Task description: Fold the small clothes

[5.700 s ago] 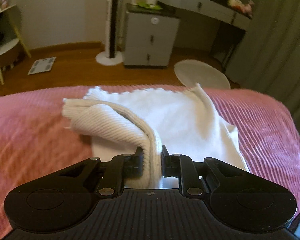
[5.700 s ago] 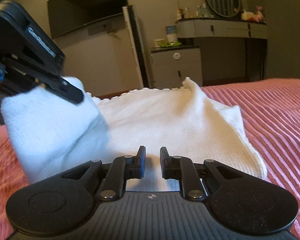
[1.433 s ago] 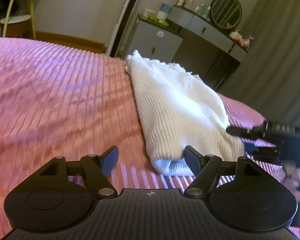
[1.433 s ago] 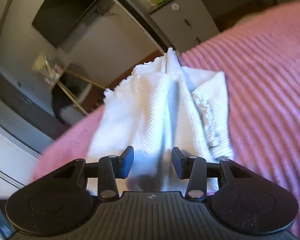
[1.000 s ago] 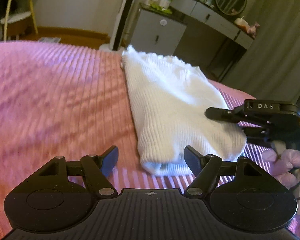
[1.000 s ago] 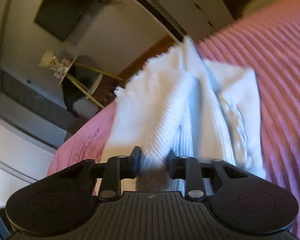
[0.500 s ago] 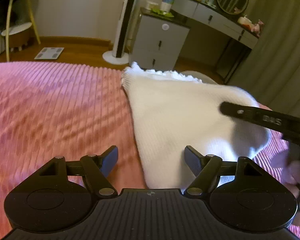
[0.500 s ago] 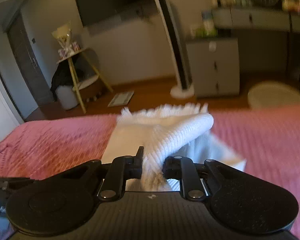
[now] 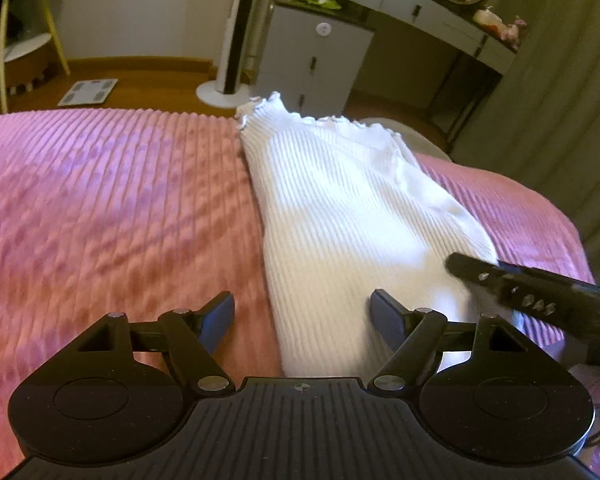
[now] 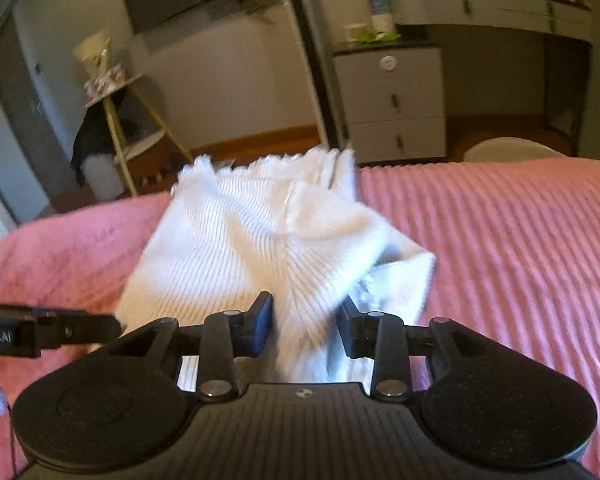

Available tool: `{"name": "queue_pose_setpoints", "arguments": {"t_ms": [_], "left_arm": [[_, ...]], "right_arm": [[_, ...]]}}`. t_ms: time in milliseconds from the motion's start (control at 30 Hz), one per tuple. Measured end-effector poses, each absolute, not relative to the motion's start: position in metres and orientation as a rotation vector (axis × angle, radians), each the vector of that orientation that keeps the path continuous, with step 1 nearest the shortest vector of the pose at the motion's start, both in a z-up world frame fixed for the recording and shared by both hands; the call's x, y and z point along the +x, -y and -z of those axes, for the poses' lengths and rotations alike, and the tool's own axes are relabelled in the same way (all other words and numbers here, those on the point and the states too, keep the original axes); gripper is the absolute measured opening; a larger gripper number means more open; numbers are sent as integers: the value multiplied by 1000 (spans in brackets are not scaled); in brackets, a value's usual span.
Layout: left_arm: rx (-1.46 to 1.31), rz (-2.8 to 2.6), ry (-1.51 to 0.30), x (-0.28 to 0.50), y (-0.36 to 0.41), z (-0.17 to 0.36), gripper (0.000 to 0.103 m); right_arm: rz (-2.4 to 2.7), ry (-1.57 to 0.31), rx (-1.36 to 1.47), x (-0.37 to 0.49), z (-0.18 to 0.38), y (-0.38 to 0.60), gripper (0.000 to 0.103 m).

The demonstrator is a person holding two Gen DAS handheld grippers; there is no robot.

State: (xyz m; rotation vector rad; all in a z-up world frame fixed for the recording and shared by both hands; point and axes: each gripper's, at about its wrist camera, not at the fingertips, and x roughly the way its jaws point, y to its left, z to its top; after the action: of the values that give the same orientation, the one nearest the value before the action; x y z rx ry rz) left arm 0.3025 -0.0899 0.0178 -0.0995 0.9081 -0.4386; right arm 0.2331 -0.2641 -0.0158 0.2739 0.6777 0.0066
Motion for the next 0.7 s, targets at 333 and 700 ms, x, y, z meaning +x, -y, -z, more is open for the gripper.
{"name": "queue_pose_setpoints", "arguments": {"t_ms": [333,700], "left_arm": [[20,429,-886,244,105,9,75],[-56,338,-940,268,106,18,44]], "right_arm": [[-33,-623,821,148,52,289,45],[-36,-597,1102,184,89,289,13]]}}
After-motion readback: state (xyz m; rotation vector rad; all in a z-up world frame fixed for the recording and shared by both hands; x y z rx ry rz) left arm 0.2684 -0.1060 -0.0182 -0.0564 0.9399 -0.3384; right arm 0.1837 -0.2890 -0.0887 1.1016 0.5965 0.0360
